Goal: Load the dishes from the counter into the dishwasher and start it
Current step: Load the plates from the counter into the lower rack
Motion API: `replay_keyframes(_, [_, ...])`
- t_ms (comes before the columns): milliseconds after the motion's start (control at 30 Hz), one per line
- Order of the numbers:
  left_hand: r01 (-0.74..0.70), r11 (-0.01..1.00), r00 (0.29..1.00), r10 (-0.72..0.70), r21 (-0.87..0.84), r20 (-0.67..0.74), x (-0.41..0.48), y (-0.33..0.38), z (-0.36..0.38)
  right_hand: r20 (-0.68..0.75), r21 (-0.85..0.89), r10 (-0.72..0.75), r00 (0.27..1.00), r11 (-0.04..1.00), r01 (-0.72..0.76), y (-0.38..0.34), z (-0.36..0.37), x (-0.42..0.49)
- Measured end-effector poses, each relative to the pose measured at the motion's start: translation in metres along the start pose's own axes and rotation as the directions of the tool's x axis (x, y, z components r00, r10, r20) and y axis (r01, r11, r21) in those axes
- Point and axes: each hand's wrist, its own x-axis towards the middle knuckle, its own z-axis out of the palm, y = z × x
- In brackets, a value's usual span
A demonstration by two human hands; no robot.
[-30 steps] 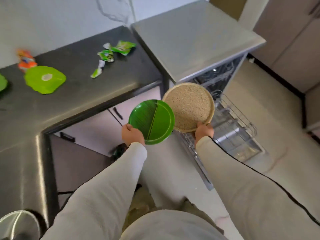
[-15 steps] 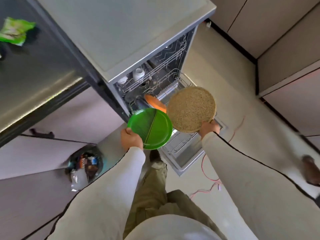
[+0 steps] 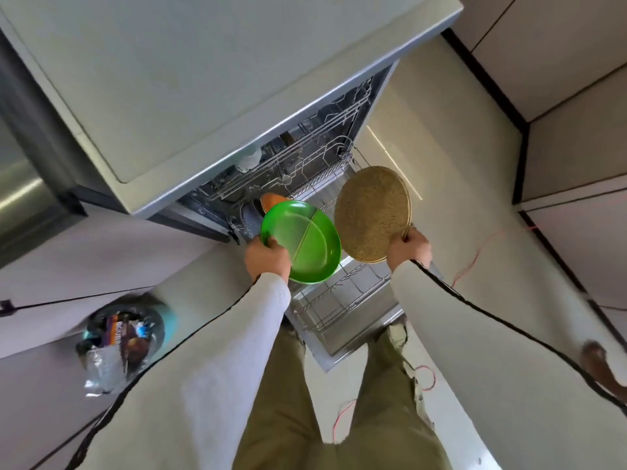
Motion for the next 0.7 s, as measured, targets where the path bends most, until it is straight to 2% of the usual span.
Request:
replay_keyframes(100, [-0.030, 1.000, 0.999, 0.030, -0.009, -0.043, 0.022, 0.007, 0.038, 0.000, -0.226, -0.199, 0.980, 0.955, 0.193, -0.011, 0.016, 0.049])
replay_keyframes(167, [-0.083, 0.996, 0.994, 0.085, 0.035, -0.065, 0.035, 0.014, 0.068, 0.082, -0.321, -0.361, 0.929, 0.873, 0.368, -0.014, 0.029, 0.084])
replay_keyframes(267, [-0.121, 0.989, 0.989, 0.128, 0.090, -0.077, 0.053, 0.025, 0.116, 0.207, -0.396, -0.587, 0.783, 0.682, 0.615, -0.013, 0.051, 0.139])
replay_keyframes(333, [-0.163, 0.985, 0.979, 0.169, 0.063, -0.117, 0.069, 0.030, 0.148, 0.261, -0.411, -0.667, 0.698, 0.578, 0.705, -0.021, 0.067, 0.173])
replay_keyframes(433, [-0.229, 0.957, 0.951, 0.259, 0.176, -0.171, 0.099, 0.027, 0.192, 0.293, -0.433, -0.729, 0.619, 0.476, 0.766, -0.039, 0.089, 0.223])
replay_keyframes(533, [-0.197, 0.915, 0.948, 0.269, 0.351, -0.169, 0.118, 0.030, 0.217, 0.250, -0.446, -0.784, 0.568, 0.428, 0.786, -0.045, 0.110, 0.261])
replay_keyframes(600, [-0.185, 0.892, 0.935, 0.289, 0.412, -0.205, 0.123, 0.031, 0.229, 0.203, -0.456, -0.789, 0.580, 0.448, 0.769, -0.042, 0.122, 0.277])
replay_keyframes(700, [-0.198, 0.894, 0.923, 0.309, 0.402, -0.230, 0.121, 0.035, 0.241, 0.194, -0.460, -0.757, 0.624, 0.491, 0.740, -0.033, 0.140, 0.287])
